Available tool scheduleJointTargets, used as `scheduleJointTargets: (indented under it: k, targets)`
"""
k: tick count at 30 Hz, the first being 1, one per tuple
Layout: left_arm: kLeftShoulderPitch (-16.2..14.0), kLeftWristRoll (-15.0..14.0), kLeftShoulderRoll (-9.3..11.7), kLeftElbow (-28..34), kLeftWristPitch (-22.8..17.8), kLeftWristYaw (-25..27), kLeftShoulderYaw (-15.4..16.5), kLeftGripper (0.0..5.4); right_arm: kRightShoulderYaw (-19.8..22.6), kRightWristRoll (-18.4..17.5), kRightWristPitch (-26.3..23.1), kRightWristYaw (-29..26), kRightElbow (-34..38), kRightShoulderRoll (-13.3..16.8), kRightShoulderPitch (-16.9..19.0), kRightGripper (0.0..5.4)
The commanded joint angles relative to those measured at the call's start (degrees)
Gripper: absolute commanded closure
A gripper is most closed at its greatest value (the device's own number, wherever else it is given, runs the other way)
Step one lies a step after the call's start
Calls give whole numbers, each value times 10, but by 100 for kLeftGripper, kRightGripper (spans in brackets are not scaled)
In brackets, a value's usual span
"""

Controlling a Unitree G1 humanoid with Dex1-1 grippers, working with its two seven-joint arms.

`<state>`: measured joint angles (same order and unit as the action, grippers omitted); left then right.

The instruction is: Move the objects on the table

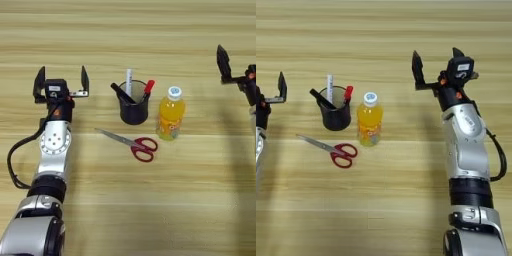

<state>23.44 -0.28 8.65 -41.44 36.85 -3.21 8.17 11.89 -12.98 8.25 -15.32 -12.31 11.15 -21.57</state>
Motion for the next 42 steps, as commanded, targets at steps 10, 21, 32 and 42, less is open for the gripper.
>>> scheduleJointTargets:
  k: [10,21,32,42]
  targets:
    - [-3,4,5,9,-4,5,-2,0,-1,22,87,14,-116,-7,-4,2]
    - [-11,-5,5,29,-12,27,-3,0,-7,37,154,17,-184,-12,-7,2]
    - [-49,-52,1,159,-46,147,-43,0,-1,33,204,26,-239,-24,-13,2]
    - [-71,-122,21,304,-146,330,-129,0,3,29,234,30,-255,-29,-21,2]
